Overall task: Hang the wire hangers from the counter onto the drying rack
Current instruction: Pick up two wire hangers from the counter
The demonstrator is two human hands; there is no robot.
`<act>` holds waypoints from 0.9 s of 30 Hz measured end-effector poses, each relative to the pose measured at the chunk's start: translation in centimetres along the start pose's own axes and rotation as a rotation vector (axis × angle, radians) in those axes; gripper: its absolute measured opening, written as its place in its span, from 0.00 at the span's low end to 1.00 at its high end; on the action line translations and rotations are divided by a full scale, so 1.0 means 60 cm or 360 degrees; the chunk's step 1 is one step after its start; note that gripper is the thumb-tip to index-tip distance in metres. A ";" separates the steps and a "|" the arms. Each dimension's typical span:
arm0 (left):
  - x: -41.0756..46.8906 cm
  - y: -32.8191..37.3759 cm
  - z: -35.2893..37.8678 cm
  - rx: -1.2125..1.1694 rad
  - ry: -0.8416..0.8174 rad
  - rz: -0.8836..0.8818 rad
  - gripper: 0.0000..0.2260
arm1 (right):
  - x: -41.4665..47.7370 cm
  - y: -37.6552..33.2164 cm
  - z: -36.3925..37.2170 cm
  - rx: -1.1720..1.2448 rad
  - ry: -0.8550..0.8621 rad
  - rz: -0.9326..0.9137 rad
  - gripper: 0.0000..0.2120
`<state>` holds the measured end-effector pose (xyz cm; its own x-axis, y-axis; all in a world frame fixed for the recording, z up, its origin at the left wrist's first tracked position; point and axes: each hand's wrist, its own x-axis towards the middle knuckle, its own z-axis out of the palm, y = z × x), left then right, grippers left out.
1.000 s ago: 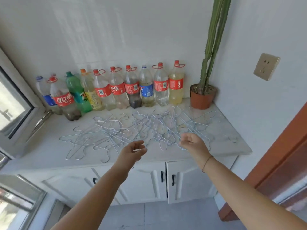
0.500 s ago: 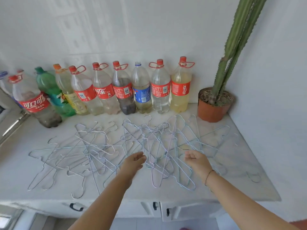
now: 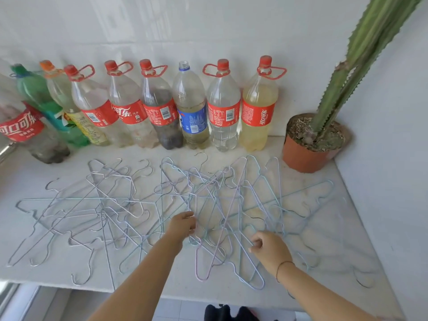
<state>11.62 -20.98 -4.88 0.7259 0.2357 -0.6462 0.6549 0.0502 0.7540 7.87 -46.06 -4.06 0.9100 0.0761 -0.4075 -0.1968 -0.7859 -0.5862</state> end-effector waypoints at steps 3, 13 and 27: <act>0.007 0.003 0.002 0.0009 0.0041 -0.0012 0.14 | -0.006 0.011 0.003 -0.0174 0.0061 -0.0061 0.08; -0.018 0.023 0.010 -0.0068 -0.0144 0.0055 0.10 | -0.026 0.028 0.005 -0.0189 0.0250 -0.0044 0.04; -0.139 0.170 -0.020 -0.0248 -0.0462 0.0499 0.07 | -0.063 -0.018 -0.023 0.0455 0.0609 -0.0077 0.07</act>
<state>11.99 -21.26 8.35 0.9274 -0.0178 -0.3736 0.3710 0.1705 0.9128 5.14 -46.35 -0.95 0.9791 -0.1648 -0.1194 -0.1943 -0.5828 -0.7890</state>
